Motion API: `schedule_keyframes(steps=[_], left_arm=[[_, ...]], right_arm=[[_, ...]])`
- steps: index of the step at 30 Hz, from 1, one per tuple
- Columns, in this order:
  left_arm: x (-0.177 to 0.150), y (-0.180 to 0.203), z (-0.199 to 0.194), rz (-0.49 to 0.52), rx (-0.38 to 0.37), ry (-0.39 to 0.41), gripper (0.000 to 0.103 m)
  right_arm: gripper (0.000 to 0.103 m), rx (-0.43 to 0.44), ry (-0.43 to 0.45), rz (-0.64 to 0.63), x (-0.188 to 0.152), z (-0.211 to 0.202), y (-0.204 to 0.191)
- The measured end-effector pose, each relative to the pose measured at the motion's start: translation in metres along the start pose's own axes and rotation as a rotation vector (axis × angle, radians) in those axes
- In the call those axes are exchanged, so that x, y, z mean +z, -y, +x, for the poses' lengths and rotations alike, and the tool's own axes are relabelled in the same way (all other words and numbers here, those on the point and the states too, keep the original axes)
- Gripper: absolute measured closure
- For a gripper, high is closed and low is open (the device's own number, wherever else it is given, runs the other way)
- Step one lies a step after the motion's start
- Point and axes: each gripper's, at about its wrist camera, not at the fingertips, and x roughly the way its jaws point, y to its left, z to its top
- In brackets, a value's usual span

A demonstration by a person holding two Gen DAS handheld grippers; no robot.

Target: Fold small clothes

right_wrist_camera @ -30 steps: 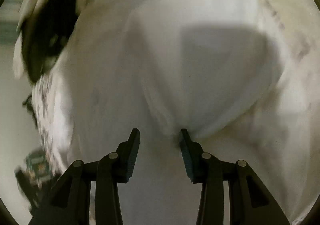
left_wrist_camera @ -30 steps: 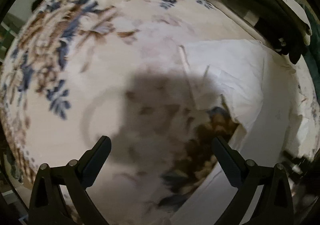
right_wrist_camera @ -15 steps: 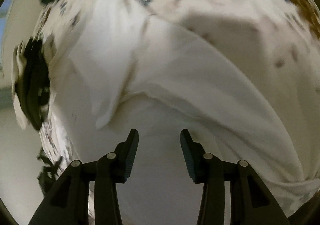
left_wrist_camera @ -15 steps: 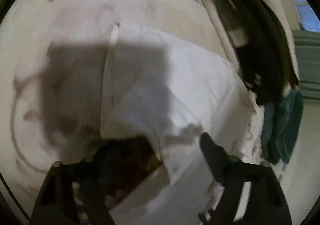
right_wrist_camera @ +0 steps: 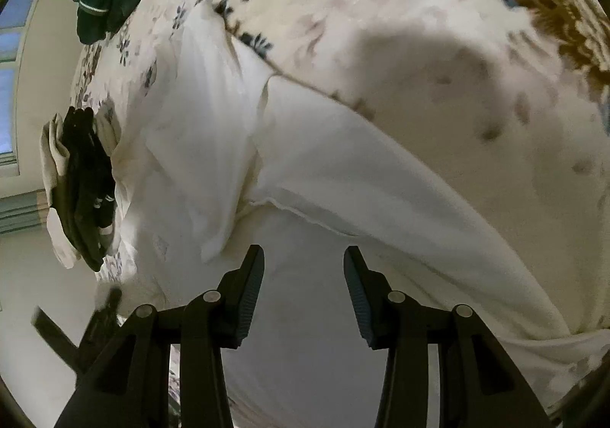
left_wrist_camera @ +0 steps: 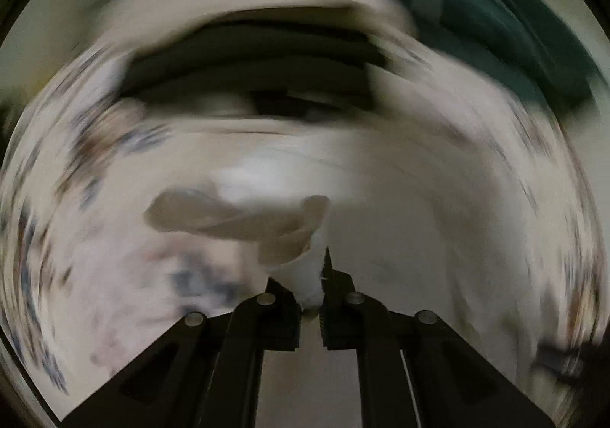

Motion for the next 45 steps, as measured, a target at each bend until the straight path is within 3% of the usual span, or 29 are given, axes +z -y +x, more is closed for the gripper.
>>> schedule_keyframes(steps=[2, 5, 8, 9, 12, 13, 20, 23, 27, 31, 34, 37, 40, 42, 44, 45], left_arm=[[-0.012, 0.043, 0.009, 0.121, -0.023, -0.044, 0.096], [-0.042, 0.091, 0.021, 0.255, 0.003, -0.118, 0.093], [-0.065, 0.090, 0.008, 0.247, 0.028, -0.097, 0.091], [-0.072, 0.080, 0.001, 0.212, 0.024, -0.102, 0.080], [-0.071, 0.059, 0.010, 0.130, 0.060, -0.122, 0.022], [-0.075, 0.042, 0.005, 0.091, 0.083, -0.113, 0.019], [-0.074, -0.043, 0.006, -0.126, 0.343, -0.109, 0.019], [-0.075, -0.068, 0.008, -0.202, 0.364, -0.124, 0.019], [-0.078, -0.078, 0.007, -0.202, 0.385, -0.123, 0.019], [-0.076, -0.075, 0.006, -0.189, 0.373, -0.108, 0.019], [-0.072, -0.072, 0.006, -0.187, 0.364, -0.105, 0.019], [-0.070, -0.070, 0.005, -0.192, 0.355, -0.104, 0.019], [-0.069, -0.070, 0.004, -0.189, 0.358, -0.098, 0.019], [-0.069, -0.071, 0.003, -0.188, 0.357, -0.097, 0.019], [-0.069, -0.072, 0.000, -0.185, 0.351, -0.095, 0.019], [-0.069, -0.072, -0.002, -0.184, 0.347, -0.097, 0.019]], right_arm=[[0.057, -0.010, -0.001, 0.007, 0.000, -0.008, 0.006], [0.057, -0.028, -0.008, 0.010, 0.000, -0.019, 0.015], [0.056, -0.034, -0.006, 0.002, 0.001, -0.033, 0.019], [0.054, -0.038, -0.007, -0.009, 0.002, -0.037, 0.019], [0.051, -0.052, -0.018, -0.062, 0.003, -0.042, 0.010], [0.051, -0.052, -0.034, -0.095, 0.004, -0.040, 0.002], [0.051, -0.004, -0.183, -0.278, 0.004, 0.024, -0.085], [0.051, 0.002, -0.241, -0.264, 0.008, 0.061, -0.109], [0.051, -0.100, -0.232, -0.278, 0.011, 0.089, -0.124], [0.093, -0.174, -0.137, -0.399, 0.000, 0.072, -0.143], [0.098, -0.210, -0.056, -0.478, -0.006, 0.053, -0.154], [0.098, -0.245, 0.040, -0.519, -0.001, 0.030, -0.160], [0.098, -0.295, 0.077, -0.520, 0.015, 0.027, -0.166], [0.095, -0.293, 0.023, -0.507, 0.026, 0.034, -0.161], [0.078, -0.262, -0.089, -0.459, 0.032, 0.037, -0.153], [0.072, -0.233, -0.105, -0.437, 0.033, 0.031, -0.147]])
